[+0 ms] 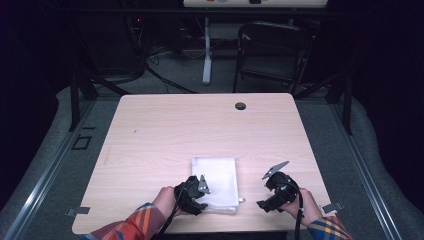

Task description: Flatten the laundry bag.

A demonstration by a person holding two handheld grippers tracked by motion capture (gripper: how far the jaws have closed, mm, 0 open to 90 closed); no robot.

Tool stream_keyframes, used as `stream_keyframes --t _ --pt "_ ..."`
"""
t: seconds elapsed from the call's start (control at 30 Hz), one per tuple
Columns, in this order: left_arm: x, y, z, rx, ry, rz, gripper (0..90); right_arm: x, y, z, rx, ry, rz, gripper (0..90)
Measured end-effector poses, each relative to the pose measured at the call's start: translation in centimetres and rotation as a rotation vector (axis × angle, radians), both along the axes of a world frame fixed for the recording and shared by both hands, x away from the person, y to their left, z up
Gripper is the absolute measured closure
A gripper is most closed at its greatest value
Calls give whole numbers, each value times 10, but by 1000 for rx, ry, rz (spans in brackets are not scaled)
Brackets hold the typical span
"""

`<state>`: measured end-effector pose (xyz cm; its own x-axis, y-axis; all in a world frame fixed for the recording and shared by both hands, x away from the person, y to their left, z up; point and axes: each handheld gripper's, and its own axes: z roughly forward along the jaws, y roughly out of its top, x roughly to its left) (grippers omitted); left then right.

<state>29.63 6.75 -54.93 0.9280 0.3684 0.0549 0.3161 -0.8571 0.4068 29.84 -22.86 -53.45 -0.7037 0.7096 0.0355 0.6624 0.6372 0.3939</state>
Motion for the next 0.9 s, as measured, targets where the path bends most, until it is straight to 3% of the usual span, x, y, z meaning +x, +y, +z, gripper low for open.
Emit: stream_keyframes --t 0.13,0.2,0.4,0.5,0.67,0.7,0.77,0.8,0.9 --pt "1 1 1 5 1 11 592 -1 1 0 -3 -4 7 144" --pt "2 2 2 1 11 15 671 -1 2 1 -4 -4 13 158" --pt "1 1 5 -6 0 28 764 -3 5 2 11 -20 17 233" --pt "3 3 7 -26 13 45 781 -4 7 3 15 -28 20 266" --pt "7 7 9 -60 43 66 795 -7 12 6 42 -47 45 421" --pt "7 8 10 -66 44 71 796 -9 17 9 58 -49 68 523" --pt "8 8 10 -70 52 74 796 -12 23 10 80 -57 89 628" --pt "8 8 10 -74 55 78 796 -12 23 10 80 -57 89 628" --pt "9 9 10 -85 66 83 796 -16 34 10 87 -47 139 746"
